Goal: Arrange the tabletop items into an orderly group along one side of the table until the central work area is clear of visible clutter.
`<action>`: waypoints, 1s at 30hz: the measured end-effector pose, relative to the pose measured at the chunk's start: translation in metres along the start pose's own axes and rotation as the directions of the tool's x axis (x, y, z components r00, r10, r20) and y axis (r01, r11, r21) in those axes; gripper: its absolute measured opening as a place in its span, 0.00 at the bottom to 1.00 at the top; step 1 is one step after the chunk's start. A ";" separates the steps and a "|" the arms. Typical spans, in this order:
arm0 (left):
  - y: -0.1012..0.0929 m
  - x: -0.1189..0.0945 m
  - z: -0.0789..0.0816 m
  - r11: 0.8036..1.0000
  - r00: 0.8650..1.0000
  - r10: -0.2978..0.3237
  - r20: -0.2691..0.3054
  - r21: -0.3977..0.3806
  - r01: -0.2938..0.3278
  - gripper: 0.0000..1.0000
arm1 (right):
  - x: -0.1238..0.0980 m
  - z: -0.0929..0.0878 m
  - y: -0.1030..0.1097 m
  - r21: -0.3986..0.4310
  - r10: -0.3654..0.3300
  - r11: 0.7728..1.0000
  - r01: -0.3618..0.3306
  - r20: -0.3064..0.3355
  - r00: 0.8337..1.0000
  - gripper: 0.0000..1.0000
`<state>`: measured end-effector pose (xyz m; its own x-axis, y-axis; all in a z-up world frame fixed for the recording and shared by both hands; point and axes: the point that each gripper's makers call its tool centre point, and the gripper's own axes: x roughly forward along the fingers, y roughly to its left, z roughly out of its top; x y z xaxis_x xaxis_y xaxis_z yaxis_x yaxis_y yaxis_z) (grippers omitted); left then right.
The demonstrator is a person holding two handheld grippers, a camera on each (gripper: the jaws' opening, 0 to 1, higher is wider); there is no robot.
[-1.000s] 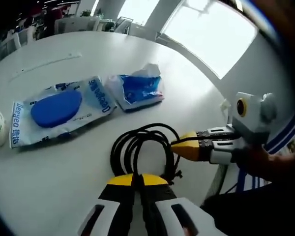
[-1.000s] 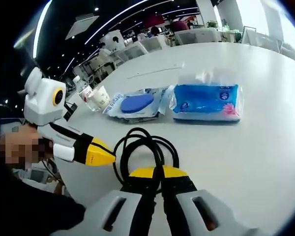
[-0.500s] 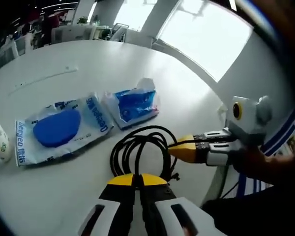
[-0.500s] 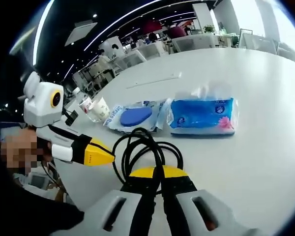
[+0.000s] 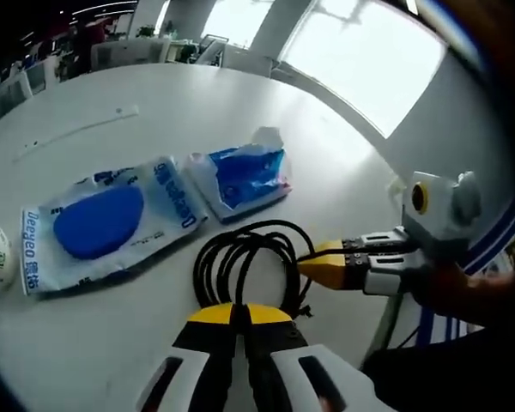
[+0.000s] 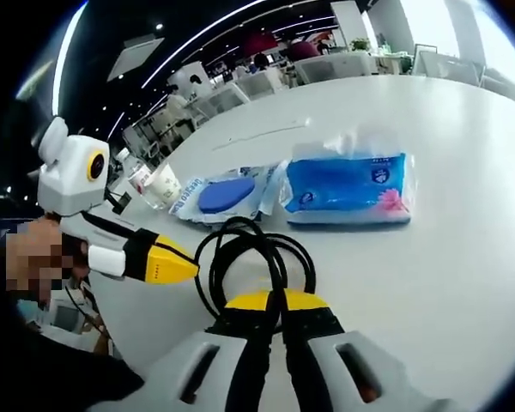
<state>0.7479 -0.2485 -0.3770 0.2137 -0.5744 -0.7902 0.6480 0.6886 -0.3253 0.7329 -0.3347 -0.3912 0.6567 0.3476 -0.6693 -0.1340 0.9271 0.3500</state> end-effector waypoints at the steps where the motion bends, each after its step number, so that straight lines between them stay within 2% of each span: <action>1: 0.001 0.001 0.000 1.000 1.000 0.004 -0.003 -0.001 -0.004 0.01 | -0.002 0.001 0.000 0.003 -0.001 1.000 0.001 0.001 1.000 0.00; 9: 0.009 0.005 -0.004 0.999 1.000 0.024 -0.016 0.037 -0.023 0.02 | 0.000 0.003 -0.003 -0.049 -0.012 0.999 0.012 0.005 1.000 0.02; 13: 0.010 0.004 -0.006 0.999 1.000 0.020 -0.010 0.049 -0.019 0.03 | 0.002 0.004 -0.006 -0.055 -0.019 0.998 0.020 0.008 1.000 0.12; 16: 0.010 0.003 -0.003 0.999 0.999 0.000 0.036 0.053 -0.001 0.07 | 0.002 0.005 -0.007 -0.057 -0.020 0.998 0.020 0.012 1.000 0.13; 25: 0.014 -0.010 -0.008 0.999 0.994 -0.019 0.107 0.039 0.015 0.18 | -0.006 0.013 0.000 -0.088 -0.013 0.996 0.017 0.046 0.999 0.24; 30: 0.021 -0.025 -0.014 1.000 0.987 -0.013 0.157 0.022 0.010 0.25 | -0.008 0.020 0.002 -0.108 -0.008 0.994 0.016 0.071 0.997 0.29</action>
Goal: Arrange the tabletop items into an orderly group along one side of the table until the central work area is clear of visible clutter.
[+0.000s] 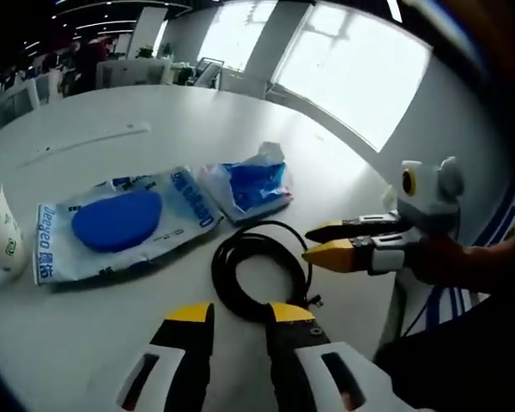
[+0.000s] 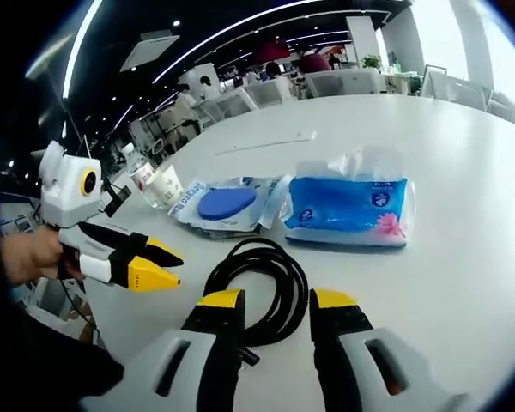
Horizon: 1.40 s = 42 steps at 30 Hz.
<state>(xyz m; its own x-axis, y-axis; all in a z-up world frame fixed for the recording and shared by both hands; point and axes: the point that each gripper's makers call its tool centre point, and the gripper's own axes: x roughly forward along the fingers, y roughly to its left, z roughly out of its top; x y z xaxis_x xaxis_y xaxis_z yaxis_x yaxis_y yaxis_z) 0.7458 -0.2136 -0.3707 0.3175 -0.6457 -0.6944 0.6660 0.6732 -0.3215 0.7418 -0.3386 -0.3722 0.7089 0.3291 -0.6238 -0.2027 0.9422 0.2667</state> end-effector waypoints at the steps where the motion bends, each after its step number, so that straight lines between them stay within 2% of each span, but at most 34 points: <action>1: 0.002 -0.003 0.000 1.000 1.000 0.003 0.006 -0.004 -0.003 0.26 | -0.001 0.003 0.001 -0.005 0.001 1.000 -0.001 0.004 1.000 0.31; 5: 0.009 -0.020 -0.001 1.000 0.999 0.028 0.041 -0.001 -0.028 0.34 | -0.005 0.011 0.006 -0.034 0.010 0.999 -0.009 0.020 1.000 0.37; 8: 0.020 -0.026 -0.005 0.999 0.998 0.038 0.049 -0.006 -0.038 0.36 | -0.008 0.016 0.010 -0.064 0.018 0.998 -0.017 0.022 1.000 0.42; 13: 0.044 -0.054 -0.009 0.996 0.993 0.082 0.088 -0.036 -0.079 0.42 | -0.018 0.021 0.013 -0.099 0.020 0.995 -0.017 0.035 0.999 0.51; 17: 0.055 -0.078 -0.013 0.993 0.988 0.115 0.101 -0.047 -0.111 0.49 | -0.027 0.026 0.013 -0.110 0.017 0.994 -0.012 0.052 0.999 0.60; 23: 0.082 -0.113 -0.026 0.983 0.974 0.178 0.140 -0.071 -0.169 0.54 | -0.041 0.026 0.009 -0.099 0.020 0.995 -0.012 0.082 0.996 0.73; 25: 0.082 -0.122 -0.026 0.981 0.969 0.190 0.158 -0.076 -0.180 0.58 | -0.044 0.024 0.009 -0.097 0.022 0.995 -0.014 0.089 0.996 0.76; 27: 0.090 -0.131 -0.030 0.977 0.963 0.208 0.173 -0.082 -0.196 0.63 | -0.049 0.024 0.009 -0.098 0.020 0.995 -0.011 0.098 0.995 0.78; 34: 0.097 -0.150 -0.026 0.973 0.952 0.225 0.208 -0.100 -0.208 0.70 | -0.061 0.024 0.007 -0.102 0.011 0.995 0.001 0.124 0.992 0.86; 42: 0.113 -0.169 -0.034 0.967 0.948 0.249 0.199 -0.099 -0.233 0.74 | -0.073 0.020 -0.006 -0.114 -0.011 0.993 0.025 0.122 0.993 0.94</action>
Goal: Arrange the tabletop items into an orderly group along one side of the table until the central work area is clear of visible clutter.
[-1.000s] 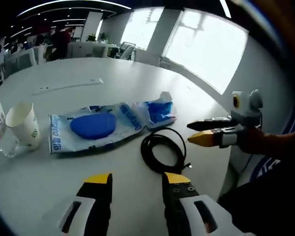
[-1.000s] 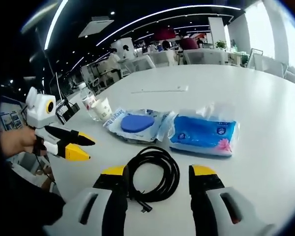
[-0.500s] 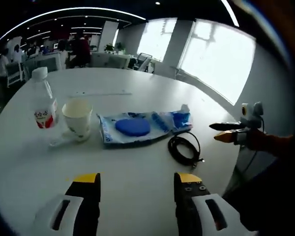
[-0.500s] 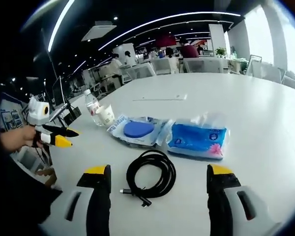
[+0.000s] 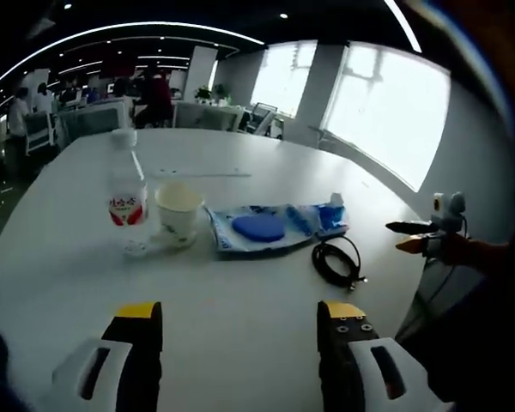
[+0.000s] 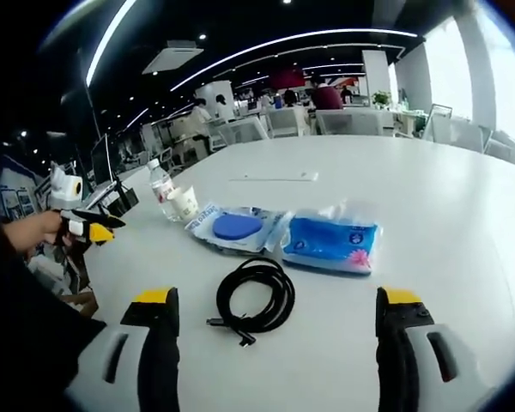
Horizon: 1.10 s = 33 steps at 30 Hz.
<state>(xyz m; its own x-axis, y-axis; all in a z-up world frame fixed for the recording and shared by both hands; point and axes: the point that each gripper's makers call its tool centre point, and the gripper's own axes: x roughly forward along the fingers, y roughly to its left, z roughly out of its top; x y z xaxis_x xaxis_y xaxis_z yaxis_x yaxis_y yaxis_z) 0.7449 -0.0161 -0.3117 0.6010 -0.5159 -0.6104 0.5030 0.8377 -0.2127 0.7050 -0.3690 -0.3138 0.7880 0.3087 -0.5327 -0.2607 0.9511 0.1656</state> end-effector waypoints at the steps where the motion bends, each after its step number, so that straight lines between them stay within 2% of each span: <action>1: 0.001 -0.001 0.000 1.000 1.000 0.001 0.002 0.004 -0.001 0.76 | -0.002 0.000 0.000 -0.001 -0.002 1.000 0.002 0.000 1.000 0.95; 11: 0.007 -0.008 0.013 0.998 0.999 -0.035 0.023 0.053 0.033 0.95 | -0.010 -0.007 0.000 -0.012 -0.013 1.000 0.013 -0.019 1.000 1.00; 16: 0.008 -0.009 0.014 0.996 0.999 -0.051 0.011 0.068 0.050 0.99 | -0.009 -0.012 -0.001 -0.023 -0.019 1.000 0.018 -0.046 0.999 1.00; 23: 0.012 -0.012 0.016 0.995 0.998 -0.056 0.018 0.078 0.054 1.00 | -0.003 -0.016 0.001 -0.019 -0.008 1.000 0.007 -0.090 0.996 1.00; 27: 0.020 -0.010 0.014 0.996 0.998 -0.060 0.010 0.071 0.059 1.00 | -0.002 -0.019 0.004 -0.051 -0.008 0.999 0.001 -0.123 0.992 1.00; 33: 0.018 -0.010 0.014 0.995 0.998 -0.065 0.006 0.077 0.064 1.00 | -0.001 -0.021 0.003 -0.045 -0.006 0.999 0.000 -0.129 0.992 1.00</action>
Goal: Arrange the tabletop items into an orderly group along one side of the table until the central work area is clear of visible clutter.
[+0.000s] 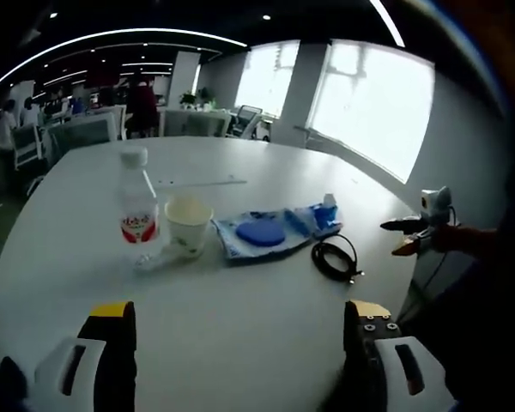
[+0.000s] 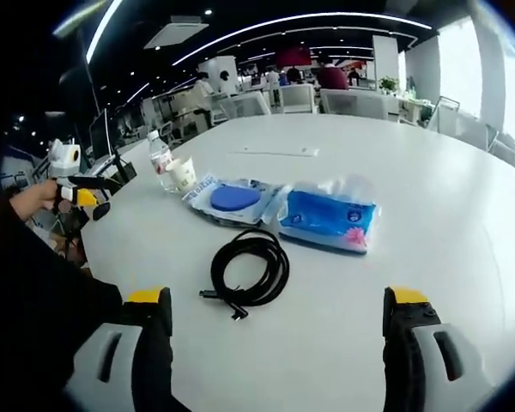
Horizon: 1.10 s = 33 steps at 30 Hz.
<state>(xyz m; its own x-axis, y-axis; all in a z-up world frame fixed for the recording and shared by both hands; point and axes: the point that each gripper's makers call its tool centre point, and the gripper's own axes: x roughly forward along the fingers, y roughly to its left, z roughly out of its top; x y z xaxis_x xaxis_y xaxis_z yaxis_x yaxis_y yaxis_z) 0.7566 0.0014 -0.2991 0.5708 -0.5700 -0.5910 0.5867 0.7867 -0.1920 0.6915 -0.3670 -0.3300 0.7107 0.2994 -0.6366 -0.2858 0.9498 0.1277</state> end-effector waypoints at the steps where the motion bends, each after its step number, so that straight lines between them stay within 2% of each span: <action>1: -0.001 0.001 0.000 1.000 1.000 -0.002 -0.001 0.000 0.002 1.00 | 0.000 -0.001 0.000 0.002 0.001 1.000 -0.001 -0.003 1.000 1.00; 8: -0.004 0.002 0.002 1.000 1.000 -0.008 0.004 0.016 0.008 1.00 | 0.001 -0.004 0.003 -0.013 0.011 1.000 -0.011 -0.023 1.000 1.00; 13: -0.005 0.000 0.004 0.999 1.000 -0.010 -0.002 0.043 0.010 1.00 | 0.005 0.003 0.008 -0.013 0.017 1.000 -0.017 -0.012 1.000 1.00; 33: -0.009 -0.001 0.000 0.999 0.999 -0.032 -0.008 0.026 0.033 1.00 | 0.002 0.004 0.013 -0.002 0.001 1.000 -0.001 -0.009 1.000 1.00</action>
<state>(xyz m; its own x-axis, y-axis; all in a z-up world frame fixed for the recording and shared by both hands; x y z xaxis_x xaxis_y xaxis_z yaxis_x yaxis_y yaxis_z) 0.7511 -0.0049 -0.2973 0.5467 -0.5931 -0.5910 0.6197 0.7613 -0.1908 0.6923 -0.3539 -0.3265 0.7047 0.2998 -0.6430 -0.2882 0.9492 0.1267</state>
